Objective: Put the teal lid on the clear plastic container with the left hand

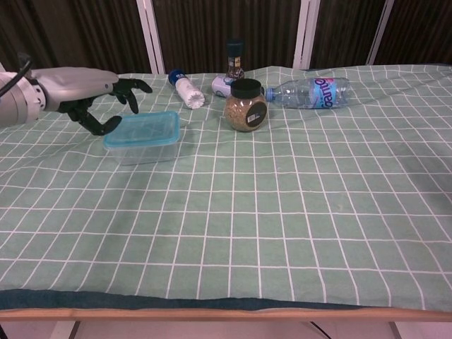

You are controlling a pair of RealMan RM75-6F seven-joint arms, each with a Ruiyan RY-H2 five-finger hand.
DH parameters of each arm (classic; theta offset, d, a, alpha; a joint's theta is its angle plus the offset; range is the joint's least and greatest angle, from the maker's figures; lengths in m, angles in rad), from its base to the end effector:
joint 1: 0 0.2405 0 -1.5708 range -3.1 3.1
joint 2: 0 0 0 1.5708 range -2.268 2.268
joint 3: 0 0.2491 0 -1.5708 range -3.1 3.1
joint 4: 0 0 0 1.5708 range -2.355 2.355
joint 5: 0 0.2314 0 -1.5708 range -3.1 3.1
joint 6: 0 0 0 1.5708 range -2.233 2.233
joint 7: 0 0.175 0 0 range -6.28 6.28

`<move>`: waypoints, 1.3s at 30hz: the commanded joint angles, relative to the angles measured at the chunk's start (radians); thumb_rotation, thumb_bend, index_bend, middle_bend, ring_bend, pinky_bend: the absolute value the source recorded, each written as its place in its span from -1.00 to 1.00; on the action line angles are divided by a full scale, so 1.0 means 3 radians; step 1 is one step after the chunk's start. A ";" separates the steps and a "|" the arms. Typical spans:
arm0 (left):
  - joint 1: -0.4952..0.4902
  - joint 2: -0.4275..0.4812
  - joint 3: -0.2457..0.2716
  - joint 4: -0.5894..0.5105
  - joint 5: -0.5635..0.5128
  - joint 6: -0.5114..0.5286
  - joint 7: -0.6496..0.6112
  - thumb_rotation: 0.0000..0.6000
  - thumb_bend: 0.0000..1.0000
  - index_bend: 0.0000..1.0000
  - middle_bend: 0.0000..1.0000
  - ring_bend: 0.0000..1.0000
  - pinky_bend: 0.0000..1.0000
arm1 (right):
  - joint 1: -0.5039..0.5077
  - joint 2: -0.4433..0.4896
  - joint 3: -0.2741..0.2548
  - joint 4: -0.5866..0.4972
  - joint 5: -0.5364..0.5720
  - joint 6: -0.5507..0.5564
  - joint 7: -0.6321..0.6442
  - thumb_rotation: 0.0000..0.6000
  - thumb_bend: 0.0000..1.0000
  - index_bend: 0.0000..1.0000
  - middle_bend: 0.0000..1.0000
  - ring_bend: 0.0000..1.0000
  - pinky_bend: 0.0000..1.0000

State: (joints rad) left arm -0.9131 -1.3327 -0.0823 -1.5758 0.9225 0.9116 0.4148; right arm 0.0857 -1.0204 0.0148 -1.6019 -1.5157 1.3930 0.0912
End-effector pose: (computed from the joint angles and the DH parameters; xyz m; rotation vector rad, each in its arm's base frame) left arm -0.1350 0.4001 -0.0010 -1.9331 -0.8286 -0.7463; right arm -0.3331 -0.2051 0.1499 1.4556 -0.9781 0.8159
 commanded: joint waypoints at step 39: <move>0.0121 -0.0199 0.0121 0.0240 -0.0060 -0.0232 0.0161 1.00 0.19 -1.00 -0.47 -0.56 -0.68 | -0.0007 0.0009 0.0012 0.0013 0.0037 0.0007 0.0024 1.00 -0.61 -1.00 -1.00 -1.00 -1.00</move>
State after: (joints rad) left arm -0.8771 -1.3920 -0.0462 -1.5040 0.9041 0.8425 0.4633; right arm 0.0836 -1.0178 0.0185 -1.5981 -1.5045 1.3951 0.0984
